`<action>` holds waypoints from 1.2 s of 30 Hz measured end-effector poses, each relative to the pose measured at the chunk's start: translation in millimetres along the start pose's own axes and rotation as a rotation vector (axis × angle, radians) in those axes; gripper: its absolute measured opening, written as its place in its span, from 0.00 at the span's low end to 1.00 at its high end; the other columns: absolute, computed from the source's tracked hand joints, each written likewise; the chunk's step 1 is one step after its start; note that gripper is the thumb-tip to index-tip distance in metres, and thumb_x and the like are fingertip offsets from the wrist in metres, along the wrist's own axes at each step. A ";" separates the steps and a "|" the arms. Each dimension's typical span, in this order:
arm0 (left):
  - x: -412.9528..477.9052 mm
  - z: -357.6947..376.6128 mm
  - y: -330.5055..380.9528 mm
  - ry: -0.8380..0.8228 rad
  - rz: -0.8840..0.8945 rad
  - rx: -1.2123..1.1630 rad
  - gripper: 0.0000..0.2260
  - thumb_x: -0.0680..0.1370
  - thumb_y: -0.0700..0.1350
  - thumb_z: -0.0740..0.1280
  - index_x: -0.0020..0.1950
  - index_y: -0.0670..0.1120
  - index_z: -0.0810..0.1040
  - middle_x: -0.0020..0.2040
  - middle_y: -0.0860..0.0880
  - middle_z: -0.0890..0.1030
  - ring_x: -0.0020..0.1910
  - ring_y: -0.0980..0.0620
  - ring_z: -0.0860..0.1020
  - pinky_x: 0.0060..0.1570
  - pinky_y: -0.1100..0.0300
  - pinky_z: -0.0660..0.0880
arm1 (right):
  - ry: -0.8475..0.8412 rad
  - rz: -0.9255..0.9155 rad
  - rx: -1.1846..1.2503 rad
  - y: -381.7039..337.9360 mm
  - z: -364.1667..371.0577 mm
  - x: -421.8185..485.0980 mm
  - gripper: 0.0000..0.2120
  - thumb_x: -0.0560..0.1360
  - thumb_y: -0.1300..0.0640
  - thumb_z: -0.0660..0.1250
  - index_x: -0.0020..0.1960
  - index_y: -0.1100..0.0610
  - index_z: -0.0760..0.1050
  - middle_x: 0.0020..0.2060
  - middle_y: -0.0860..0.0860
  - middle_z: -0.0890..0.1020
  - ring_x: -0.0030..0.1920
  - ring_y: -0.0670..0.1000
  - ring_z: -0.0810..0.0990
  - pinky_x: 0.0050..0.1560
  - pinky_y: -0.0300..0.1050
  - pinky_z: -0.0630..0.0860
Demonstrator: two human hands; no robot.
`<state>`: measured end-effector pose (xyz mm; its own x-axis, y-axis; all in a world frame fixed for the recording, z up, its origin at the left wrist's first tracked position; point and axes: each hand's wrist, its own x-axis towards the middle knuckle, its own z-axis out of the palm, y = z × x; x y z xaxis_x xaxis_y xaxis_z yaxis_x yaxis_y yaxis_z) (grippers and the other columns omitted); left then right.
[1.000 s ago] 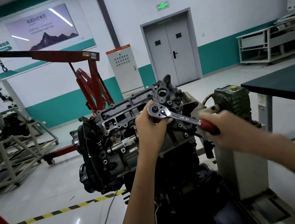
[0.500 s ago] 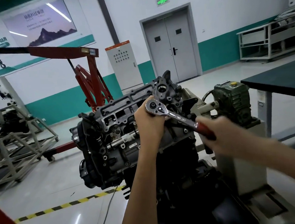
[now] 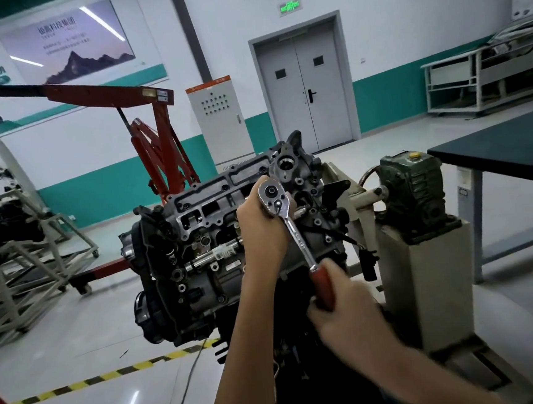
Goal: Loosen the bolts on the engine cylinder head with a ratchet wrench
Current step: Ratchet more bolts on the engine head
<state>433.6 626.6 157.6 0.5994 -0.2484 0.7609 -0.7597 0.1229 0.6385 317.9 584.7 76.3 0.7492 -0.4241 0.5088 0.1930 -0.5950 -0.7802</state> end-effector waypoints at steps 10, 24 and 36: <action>5.1 -2.3 -1.6 -0.053 -0.014 0.051 0.20 0.71 0.28 0.62 0.30 0.51 0.64 0.26 0.57 0.67 0.28 0.60 0.62 0.30 0.63 0.61 | -0.236 -0.183 -0.372 16.1 -74.9 41.5 0.16 0.68 0.65 0.68 0.54 0.54 0.71 0.32 0.50 0.76 0.27 0.42 0.74 0.32 0.36 0.76; 0.2 3.8 0.8 0.009 0.001 0.020 0.19 0.73 0.28 0.65 0.35 0.53 0.68 0.30 0.57 0.70 0.29 0.61 0.67 0.32 0.67 0.65 | -0.035 -0.098 -0.087 1.6 -33.0 11.6 0.17 0.66 0.67 0.68 0.38 0.48 0.65 0.24 0.45 0.71 0.24 0.40 0.72 0.24 0.25 0.63; 6.6 -0.6 -4.3 -0.045 0.000 0.028 0.18 0.72 0.28 0.64 0.31 0.49 0.67 0.26 0.58 0.69 0.28 0.61 0.65 0.30 0.69 0.63 | -0.324 -0.281 -0.478 10.0 -104.3 64.2 0.17 0.69 0.67 0.67 0.46 0.47 0.68 0.30 0.48 0.76 0.28 0.44 0.76 0.30 0.41 0.76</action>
<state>441.0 625.0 160.0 0.5880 -0.2912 0.7546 -0.7668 0.0960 0.6346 301.8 480.3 139.1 0.8790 -0.0250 0.4762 0.1617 -0.9238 -0.3471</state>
